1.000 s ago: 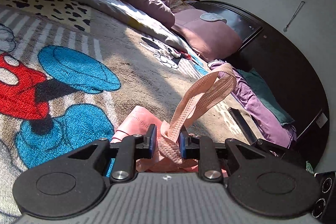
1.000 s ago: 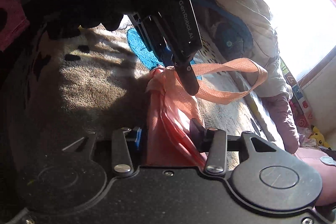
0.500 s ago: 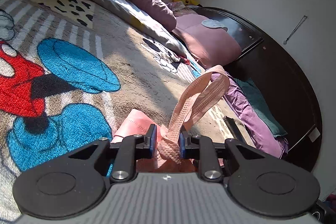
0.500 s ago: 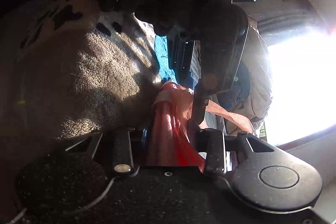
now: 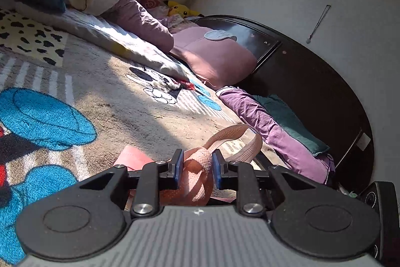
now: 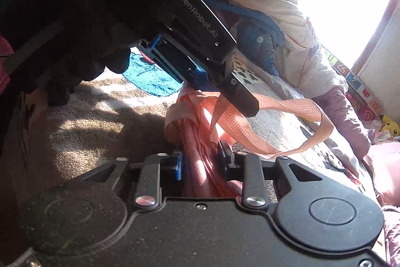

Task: Fold shopping bag
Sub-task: 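Lift the folded bag bundle with the right gripper and release the strap with the left, then grasp the folded pink bag with the left gripper while the right gripper holds it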

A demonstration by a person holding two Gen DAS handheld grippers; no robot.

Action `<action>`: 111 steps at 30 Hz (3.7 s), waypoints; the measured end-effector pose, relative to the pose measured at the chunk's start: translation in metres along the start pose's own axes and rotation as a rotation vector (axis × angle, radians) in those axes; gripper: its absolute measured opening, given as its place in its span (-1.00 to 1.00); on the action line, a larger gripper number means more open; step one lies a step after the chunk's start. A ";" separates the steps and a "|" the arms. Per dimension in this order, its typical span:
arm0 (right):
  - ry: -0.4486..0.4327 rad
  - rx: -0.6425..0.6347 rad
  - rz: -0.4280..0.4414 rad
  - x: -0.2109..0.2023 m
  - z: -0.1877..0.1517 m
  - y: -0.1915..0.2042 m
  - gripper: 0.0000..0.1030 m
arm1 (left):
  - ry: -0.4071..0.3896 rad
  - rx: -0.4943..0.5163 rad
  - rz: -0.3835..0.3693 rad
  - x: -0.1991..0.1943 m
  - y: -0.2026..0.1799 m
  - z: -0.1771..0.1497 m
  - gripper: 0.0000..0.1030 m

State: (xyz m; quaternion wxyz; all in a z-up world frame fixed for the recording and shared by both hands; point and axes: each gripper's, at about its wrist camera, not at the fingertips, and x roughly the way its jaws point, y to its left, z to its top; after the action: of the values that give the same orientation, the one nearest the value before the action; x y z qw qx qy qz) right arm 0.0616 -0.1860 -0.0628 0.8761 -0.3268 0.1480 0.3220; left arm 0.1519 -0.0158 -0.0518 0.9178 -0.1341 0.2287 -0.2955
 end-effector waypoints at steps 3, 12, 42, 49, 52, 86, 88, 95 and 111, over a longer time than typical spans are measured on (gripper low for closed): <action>0.008 -0.022 -0.008 0.006 -0.003 0.008 -0.46 | 0.033 0.032 0.033 0.014 -0.007 0.010 -0.56; 0.014 -0.052 -0.029 0.004 -0.014 0.014 -0.45 | 0.022 0.027 0.114 0.037 -0.016 0.041 -0.56; -0.233 1.681 0.430 0.021 -0.132 -0.100 -0.51 | -0.432 -0.636 -0.768 -0.010 0.037 -0.020 -0.82; -0.213 1.735 0.449 0.027 -0.131 -0.100 -0.51 | -0.392 -0.649 -0.532 -0.014 0.056 -0.025 -0.77; -0.210 1.729 0.445 0.026 -0.126 -0.099 -0.47 | -0.335 -0.605 -0.380 -0.020 0.056 -0.022 -0.31; 0.017 1.574 0.398 0.028 -0.095 -0.132 0.15 | 0.217 0.548 -0.207 0.011 -0.102 -0.042 0.32; 0.046 1.524 0.368 0.029 -0.090 -0.130 0.13 | 0.270 0.618 -0.217 0.014 -0.109 -0.048 0.35; 0.034 1.561 0.358 0.018 -0.111 -0.124 -0.29 | 0.192 0.482 -0.234 -0.015 -0.075 -0.011 0.35; -0.239 2.244 0.623 0.035 -0.145 -0.073 -0.30 | 0.140 1.105 0.140 -0.007 -0.143 -0.069 0.46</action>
State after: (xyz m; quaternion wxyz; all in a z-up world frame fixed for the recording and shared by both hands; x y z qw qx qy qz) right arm 0.1291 -0.3087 -0.1527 0.5650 0.7125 0.3397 0.2403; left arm 0.0435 -0.1327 -0.0544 0.8518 0.4020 0.1085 -0.3179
